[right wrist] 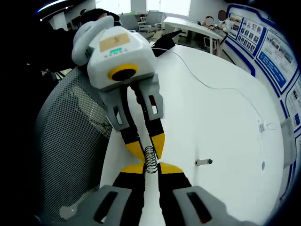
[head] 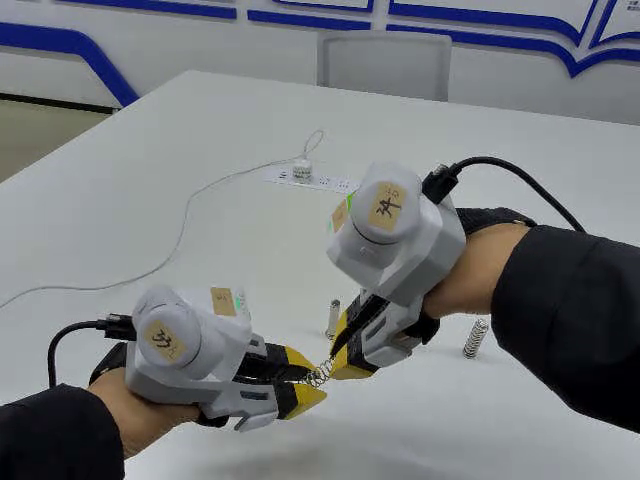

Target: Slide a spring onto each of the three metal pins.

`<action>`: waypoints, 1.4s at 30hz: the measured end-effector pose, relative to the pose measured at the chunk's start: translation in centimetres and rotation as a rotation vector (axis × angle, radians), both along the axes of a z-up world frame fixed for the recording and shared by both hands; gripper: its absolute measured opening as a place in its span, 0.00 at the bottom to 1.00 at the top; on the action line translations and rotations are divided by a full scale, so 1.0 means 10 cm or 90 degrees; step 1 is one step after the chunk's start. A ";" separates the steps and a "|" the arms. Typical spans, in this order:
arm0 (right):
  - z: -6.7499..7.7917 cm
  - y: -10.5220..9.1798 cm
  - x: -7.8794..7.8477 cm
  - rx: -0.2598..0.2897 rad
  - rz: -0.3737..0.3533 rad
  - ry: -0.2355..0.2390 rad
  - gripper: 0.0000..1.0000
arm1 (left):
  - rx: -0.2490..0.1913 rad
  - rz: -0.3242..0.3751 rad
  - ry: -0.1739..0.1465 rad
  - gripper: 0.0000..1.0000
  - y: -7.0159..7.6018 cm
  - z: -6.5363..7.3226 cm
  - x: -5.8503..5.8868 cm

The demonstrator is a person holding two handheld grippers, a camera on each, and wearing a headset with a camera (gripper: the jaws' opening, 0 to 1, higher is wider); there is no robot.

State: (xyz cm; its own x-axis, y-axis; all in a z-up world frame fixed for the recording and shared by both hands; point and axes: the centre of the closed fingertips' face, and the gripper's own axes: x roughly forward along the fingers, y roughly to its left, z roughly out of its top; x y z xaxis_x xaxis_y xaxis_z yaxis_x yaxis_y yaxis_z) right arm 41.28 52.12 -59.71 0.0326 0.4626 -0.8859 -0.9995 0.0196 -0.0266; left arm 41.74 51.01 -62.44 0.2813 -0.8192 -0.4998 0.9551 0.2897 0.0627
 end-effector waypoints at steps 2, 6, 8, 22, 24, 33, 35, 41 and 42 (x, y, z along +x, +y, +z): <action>0.02 0.01 0.00 0.004 0.000 -0.002 0.11 | -0.001 0.001 -0.002 0.11 0.00 0.01 0.01; 0.07 0.07 0.00 0.021 0.000 -0.005 0.11 | -0.006 0.003 -0.002 0.11 0.01 0.02 0.01; 0.09 0.10 -0.01 0.026 0.002 -0.008 0.11 | -0.008 0.003 -0.001 0.11 0.00 0.02 0.01; 0.06 0.12 -0.04 0.031 0.017 -0.004 0.18 | -0.031 0.009 -0.003 0.11 0.00 0.08 0.02; 0.05 0.13 -0.03 0.033 0.016 -0.004 0.17 | -0.034 0.008 -0.004 0.11 0.00 0.09 0.01; 0.05 0.14 0.00 0.040 0.010 -0.005 0.13 | -0.064 0.010 -0.006 0.11 -0.01 0.17 0.03; 0.05 0.15 0.00 0.042 0.008 -0.003 0.13 | -0.066 0.010 -0.008 0.10 -0.02 0.17 0.04; 0.04 0.15 0.00 0.039 0.007 0.001 0.12 | -0.064 0.009 -0.008 0.11 -0.02 0.17 0.03; 0.04 0.15 0.00 0.038 0.007 0.001 0.12 | -0.064 0.010 -0.008 0.11 -0.02 0.17 0.03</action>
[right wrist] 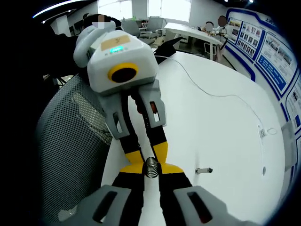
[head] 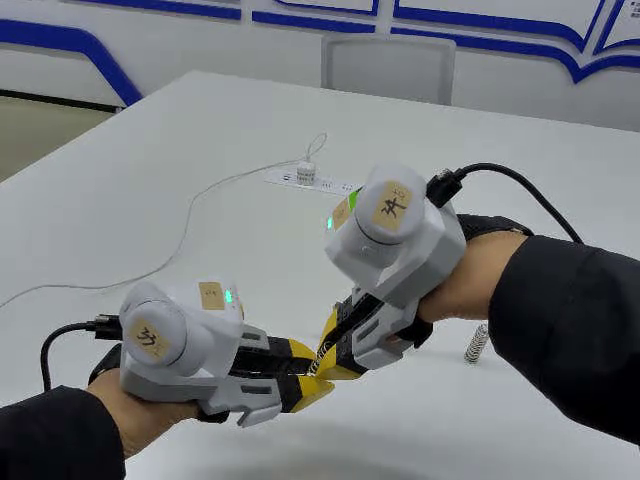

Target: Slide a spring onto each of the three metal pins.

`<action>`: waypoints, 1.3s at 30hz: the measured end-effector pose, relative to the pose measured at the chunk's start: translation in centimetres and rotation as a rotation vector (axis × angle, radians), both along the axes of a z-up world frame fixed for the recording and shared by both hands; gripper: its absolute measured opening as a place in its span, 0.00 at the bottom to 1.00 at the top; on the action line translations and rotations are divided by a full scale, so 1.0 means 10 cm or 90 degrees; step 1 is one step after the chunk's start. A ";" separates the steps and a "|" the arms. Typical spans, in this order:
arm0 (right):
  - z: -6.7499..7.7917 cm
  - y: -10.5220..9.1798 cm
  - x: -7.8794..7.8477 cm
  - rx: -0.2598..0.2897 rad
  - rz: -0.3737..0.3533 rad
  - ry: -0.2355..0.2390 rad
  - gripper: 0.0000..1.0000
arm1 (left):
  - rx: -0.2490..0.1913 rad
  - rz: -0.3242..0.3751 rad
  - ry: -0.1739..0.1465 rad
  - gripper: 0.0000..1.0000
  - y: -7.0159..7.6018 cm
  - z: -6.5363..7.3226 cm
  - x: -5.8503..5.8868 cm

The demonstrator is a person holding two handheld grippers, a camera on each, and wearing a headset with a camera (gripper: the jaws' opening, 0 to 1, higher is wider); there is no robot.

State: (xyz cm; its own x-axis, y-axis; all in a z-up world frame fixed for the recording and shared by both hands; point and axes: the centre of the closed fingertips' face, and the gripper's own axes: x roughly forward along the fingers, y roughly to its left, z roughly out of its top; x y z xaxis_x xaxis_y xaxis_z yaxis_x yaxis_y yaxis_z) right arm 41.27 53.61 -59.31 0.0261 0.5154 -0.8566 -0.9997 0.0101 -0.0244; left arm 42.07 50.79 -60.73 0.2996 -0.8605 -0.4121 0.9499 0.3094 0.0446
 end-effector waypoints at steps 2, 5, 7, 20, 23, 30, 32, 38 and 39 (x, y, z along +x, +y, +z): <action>0.00 0.00 0.00 -0.002 0.001 0.001 0.12 | 0.000 0.000 0.000 0.12 0.00 0.00 0.00; 0.01 0.01 0.01 -0.004 0.003 0.000 0.12 | 0.005 0.003 0.000 0.12 0.01 -0.01 0.00; 0.01 0.00 0.02 -0.007 0.003 -0.003 0.12 | 0.007 0.008 0.002 0.14 0.03 -0.03 0.01; 0.06 -0.18 0.20 -0.040 -0.010 -0.016 0.12 | 0.013 0.053 0.017 0.27 0.12 -0.06 0.11; 0.08 -0.24 0.27 -0.049 -0.017 -0.021 0.12 | 0.014 0.062 0.023 0.30 0.13 -0.07 0.13; 0.13 -0.34 0.45 -0.062 -0.031 -0.033 0.12 | 0.016 0.073 0.027 0.35 0.15 -0.09 0.15; 0.14 -0.36 0.52 -0.066 -0.036 -0.037 0.12 | 0.018 0.075 0.029 0.37 0.16 -0.10 0.15; 0.15 -0.37 0.70 -0.076 -0.047 -0.048 0.12 | 0.020 0.080 0.032 0.39 0.17 -0.11 0.15; 0.14 -0.36 0.72 -0.076 -0.048 -0.047 0.12 | 0.020 0.081 0.033 0.39 0.17 -0.11 0.15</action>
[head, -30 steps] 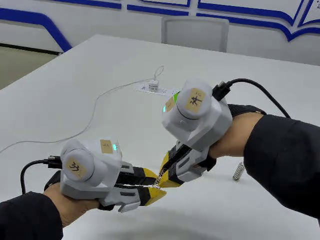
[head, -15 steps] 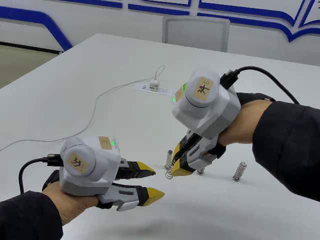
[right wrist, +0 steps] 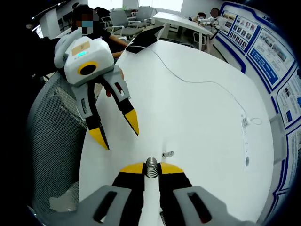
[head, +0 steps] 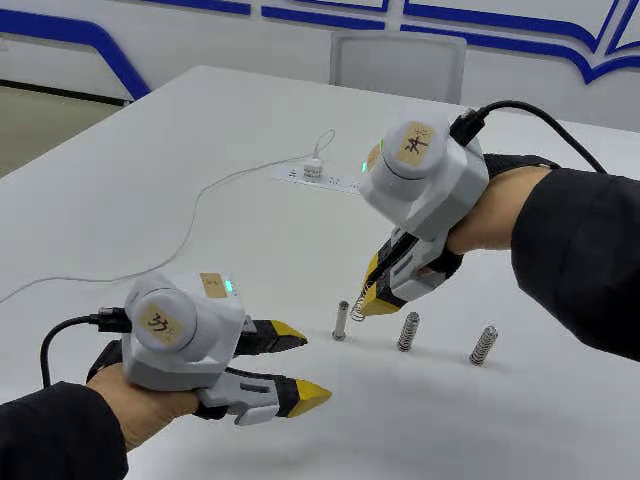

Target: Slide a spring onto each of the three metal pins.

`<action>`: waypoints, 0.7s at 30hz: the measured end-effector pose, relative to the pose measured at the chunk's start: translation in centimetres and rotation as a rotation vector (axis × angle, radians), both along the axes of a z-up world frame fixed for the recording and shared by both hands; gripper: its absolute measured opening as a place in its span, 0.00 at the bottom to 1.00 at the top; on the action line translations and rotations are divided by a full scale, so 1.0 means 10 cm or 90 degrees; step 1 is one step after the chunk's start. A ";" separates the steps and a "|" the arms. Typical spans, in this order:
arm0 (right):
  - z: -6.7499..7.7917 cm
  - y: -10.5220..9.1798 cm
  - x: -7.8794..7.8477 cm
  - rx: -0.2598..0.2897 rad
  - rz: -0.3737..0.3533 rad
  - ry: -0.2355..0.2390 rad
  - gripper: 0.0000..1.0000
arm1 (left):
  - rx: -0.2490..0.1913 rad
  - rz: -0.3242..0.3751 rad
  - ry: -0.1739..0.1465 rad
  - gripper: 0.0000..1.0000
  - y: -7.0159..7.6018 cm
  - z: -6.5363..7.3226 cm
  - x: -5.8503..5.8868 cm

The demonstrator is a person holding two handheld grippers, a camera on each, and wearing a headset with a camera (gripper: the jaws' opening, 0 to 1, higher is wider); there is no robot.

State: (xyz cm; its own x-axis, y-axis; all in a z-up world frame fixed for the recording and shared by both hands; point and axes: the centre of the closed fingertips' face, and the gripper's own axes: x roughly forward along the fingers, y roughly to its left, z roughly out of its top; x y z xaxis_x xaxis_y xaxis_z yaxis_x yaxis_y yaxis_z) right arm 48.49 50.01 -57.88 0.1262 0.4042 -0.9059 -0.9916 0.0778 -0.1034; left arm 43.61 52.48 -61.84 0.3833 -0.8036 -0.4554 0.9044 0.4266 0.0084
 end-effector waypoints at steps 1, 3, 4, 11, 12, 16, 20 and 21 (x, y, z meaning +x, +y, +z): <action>0.00 0.01 0.02 0.000 -0.001 0.000 0.12 | -0.001 0.001 0.000 0.39 0.00 0.00 0.00; -0.01 0.02 0.07 -0.001 -0.005 -0.001 0.12 | -0.001 0.004 0.001 0.40 0.01 0.00 0.01; -0.01 0.02 0.10 -0.002 -0.006 -0.002 0.12 | -0.001 0.005 0.001 0.41 0.01 0.00 0.01; -0.09 0.06 0.29 -0.016 -0.016 -0.013 0.12 | 0.001 0.008 0.009 0.43 0.01 -0.02 0.00; -0.13 0.04 0.32 -0.025 -0.020 -0.014 0.12 | 0.001 0.009 0.010 0.43 0.01 -0.02 0.00; -0.20 0.06 0.36 -0.033 -0.022 -0.007 0.12 | 0.001 0.011 0.010 0.44 0.02 -0.02 0.00; -0.24 0.09 0.38 -0.035 -0.026 0.001 0.12 | 0.000 0.014 0.012 0.45 0.03 -0.02 0.01; -0.25 0.09 0.38 -0.035 -0.027 0.003 0.12 | 0.000 0.014 0.013 0.45 0.03 -0.02 0.01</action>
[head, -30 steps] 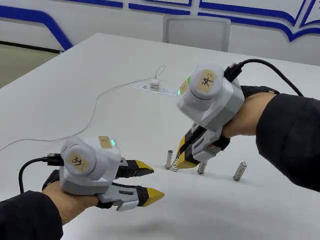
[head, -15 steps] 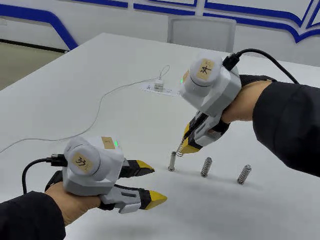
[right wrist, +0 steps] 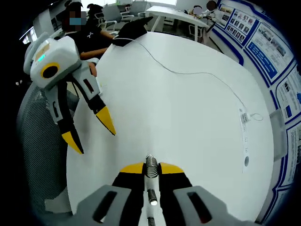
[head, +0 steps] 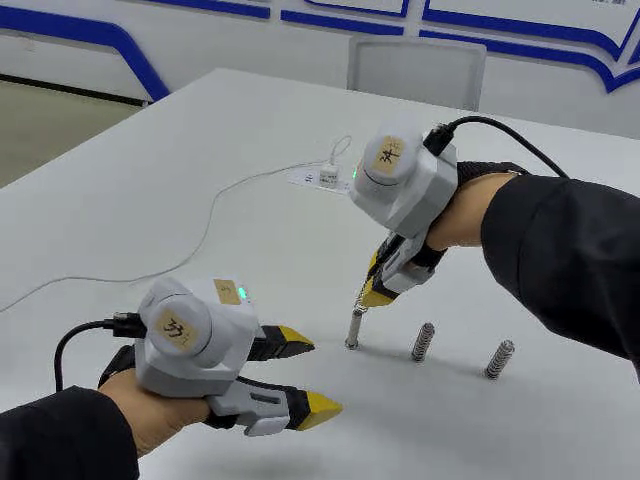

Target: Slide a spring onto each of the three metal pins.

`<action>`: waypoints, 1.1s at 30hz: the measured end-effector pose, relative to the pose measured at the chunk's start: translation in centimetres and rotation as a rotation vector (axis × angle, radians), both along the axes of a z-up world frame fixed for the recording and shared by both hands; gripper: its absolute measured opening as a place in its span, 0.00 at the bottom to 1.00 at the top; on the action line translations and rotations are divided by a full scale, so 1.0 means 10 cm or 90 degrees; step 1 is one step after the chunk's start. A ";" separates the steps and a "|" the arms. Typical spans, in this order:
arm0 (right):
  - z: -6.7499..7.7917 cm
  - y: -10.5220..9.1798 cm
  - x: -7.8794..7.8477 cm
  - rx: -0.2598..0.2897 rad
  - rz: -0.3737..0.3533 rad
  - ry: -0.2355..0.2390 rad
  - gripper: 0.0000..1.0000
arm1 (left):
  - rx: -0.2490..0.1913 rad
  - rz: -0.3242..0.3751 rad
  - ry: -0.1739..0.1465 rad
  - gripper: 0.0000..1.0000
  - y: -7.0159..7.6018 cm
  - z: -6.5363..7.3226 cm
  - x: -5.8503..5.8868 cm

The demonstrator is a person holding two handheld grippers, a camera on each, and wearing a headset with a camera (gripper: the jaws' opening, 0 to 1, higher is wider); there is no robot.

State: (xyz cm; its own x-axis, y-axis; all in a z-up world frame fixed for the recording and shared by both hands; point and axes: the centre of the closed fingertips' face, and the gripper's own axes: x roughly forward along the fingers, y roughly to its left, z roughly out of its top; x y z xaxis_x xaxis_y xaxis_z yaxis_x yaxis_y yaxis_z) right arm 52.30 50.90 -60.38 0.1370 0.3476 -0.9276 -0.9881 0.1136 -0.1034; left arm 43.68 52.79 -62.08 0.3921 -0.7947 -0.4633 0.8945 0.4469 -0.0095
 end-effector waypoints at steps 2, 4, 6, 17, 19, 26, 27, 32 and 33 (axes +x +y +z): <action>-0.02 0.00 0.01 -0.004 0.000 0.001 0.12 | 0.000 -0.001 0.000 0.45 0.00 0.00 0.00; -0.04 0.00 0.01 -0.009 0.002 0.002 0.12 | -0.001 -0.001 0.000 0.45 0.00 0.00 0.00; -0.06 -0.01 0.01 -0.012 -0.001 0.006 0.12 | -0.002 0.001 0.000 0.45 0.00 0.00 0.00; -0.17 0.02 0.03 -0.025 -0.003 0.018 0.12 | -0.002 0.003 0.002 0.45 0.00 0.00 0.01; -0.21 0.02 0.02 -0.033 -0.003 0.020 0.12 | -0.001 0.002 0.003 0.45 0.00 0.00 0.00; -0.34 0.02 0.02 -0.056 -0.003 0.021 0.12 | 0.000 0.003 0.003 0.45 0.00 0.00 0.00; -0.35 0.02 0.01 -0.057 -0.003 0.023 0.12 | 0.000 0.002 0.003 0.45 0.00 0.00 0.00; -0.42 0.04 0.00 -0.063 -0.003 0.024 0.12 | 0.000 0.003 0.004 0.45 0.01 -0.01 0.00; -0.43 0.04 0.00 -0.063 -0.004 0.024 0.12 | 0.000 0.003 0.004 0.45 0.01 -0.01 0.00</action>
